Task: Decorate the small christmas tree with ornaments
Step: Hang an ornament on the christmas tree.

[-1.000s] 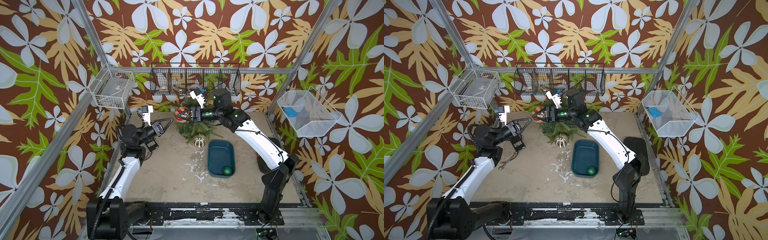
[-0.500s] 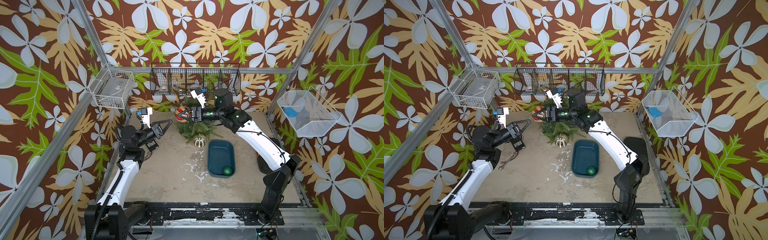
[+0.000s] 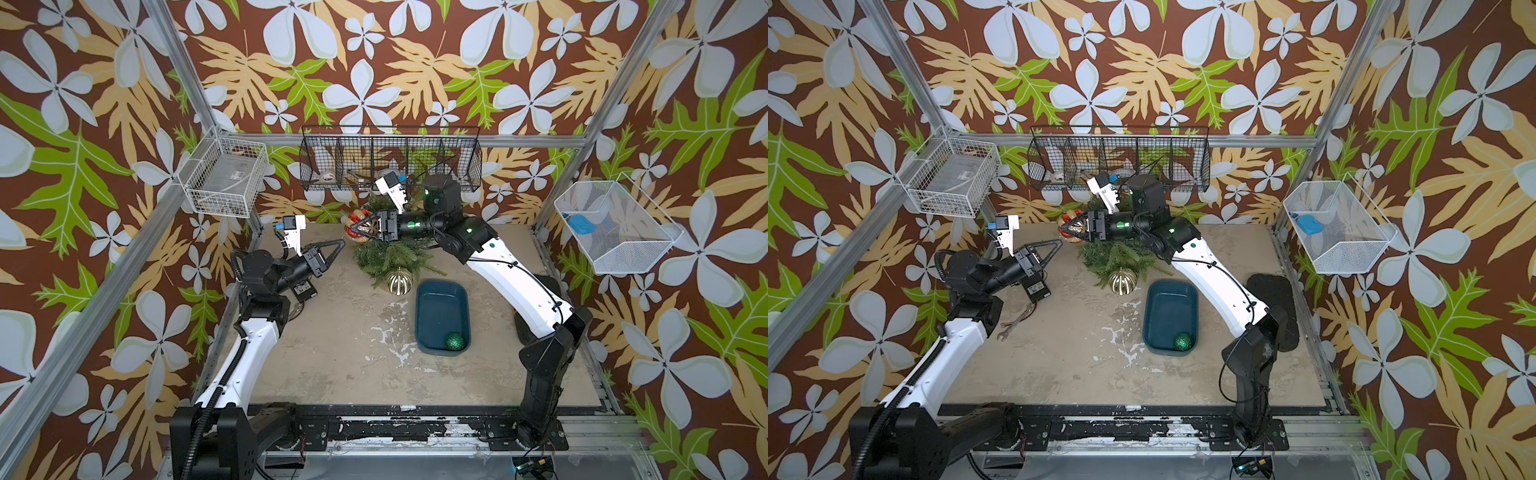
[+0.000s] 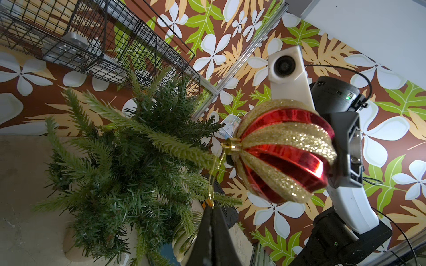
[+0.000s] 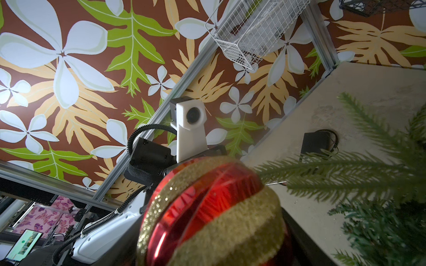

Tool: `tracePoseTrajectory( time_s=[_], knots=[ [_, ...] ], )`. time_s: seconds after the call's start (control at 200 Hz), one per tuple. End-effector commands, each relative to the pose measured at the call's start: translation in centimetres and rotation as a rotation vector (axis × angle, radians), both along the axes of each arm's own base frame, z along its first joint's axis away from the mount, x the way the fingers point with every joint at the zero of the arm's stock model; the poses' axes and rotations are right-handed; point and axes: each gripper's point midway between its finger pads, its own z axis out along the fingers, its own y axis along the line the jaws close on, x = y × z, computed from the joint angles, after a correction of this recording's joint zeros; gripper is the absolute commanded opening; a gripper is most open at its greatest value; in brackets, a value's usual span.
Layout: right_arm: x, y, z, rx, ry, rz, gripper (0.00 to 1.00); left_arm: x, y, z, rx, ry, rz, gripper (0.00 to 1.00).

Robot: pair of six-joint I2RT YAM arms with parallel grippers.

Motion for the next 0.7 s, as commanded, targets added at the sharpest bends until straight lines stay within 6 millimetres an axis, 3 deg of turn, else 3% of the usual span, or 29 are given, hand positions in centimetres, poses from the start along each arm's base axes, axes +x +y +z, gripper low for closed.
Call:
tracePoseTrajectory(
  time_s=[0.0, 0.315, 0.696],
  knots=[
    [0.1, 0.1, 0.1, 0.002, -0.017, 0.003, 0.64, -0.1, 0.0, 1.2, -0.011, -0.044, -0.010, 0.00],
    [0.9, -0.3, -0.4, -0.010, -0.005, -0.017, 0.64, 0.4, -0.2, 1.3, -0.033, -0.038, -0.034, 0.00],
    [0.1, -0.8, -0.9, -0.008, 0.001, -0.012, 0.64, 0.0, -0.6, 0.8, -0.035, -0.027, -0.054, 0.00]
  ],
)
